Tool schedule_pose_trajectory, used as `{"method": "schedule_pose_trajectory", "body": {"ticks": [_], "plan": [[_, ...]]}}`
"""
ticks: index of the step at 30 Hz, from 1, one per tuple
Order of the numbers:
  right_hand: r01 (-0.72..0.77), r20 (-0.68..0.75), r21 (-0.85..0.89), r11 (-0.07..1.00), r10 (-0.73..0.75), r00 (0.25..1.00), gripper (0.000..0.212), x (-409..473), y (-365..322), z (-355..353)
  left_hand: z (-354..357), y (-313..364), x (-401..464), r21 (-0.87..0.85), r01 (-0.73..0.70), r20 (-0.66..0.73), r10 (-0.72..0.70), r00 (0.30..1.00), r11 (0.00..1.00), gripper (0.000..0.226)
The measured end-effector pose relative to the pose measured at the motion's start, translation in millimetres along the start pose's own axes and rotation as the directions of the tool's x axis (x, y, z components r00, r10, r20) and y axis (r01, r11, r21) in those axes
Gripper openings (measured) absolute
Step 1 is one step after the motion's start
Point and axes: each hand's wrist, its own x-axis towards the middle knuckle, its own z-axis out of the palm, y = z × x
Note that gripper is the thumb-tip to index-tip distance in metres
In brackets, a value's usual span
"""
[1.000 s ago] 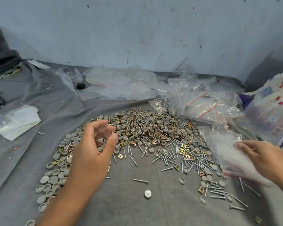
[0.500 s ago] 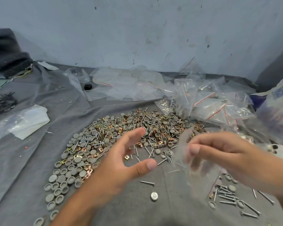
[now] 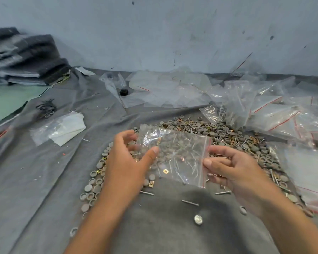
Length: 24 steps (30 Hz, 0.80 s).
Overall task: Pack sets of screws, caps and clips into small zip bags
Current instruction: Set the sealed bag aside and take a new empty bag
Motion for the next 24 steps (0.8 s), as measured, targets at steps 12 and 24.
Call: {"method": "schedule_pose_trajectory", "body": {"ticks": [12,24], "plan": [[0.218,-0.055,-0.071,0.973,-0.222,0.973,0.043,-10,7,41,23,18,-32,0.009,-0.244,0.261,0.233,0.937,0.970,0.021],[0.219,-0.089,-0.435,0.874,-0.283,0.955,0.019,-10,20,34,16,20,-29,0.305,-0.363,-0.068,0.400,0.914,0.880,0.025]]}}
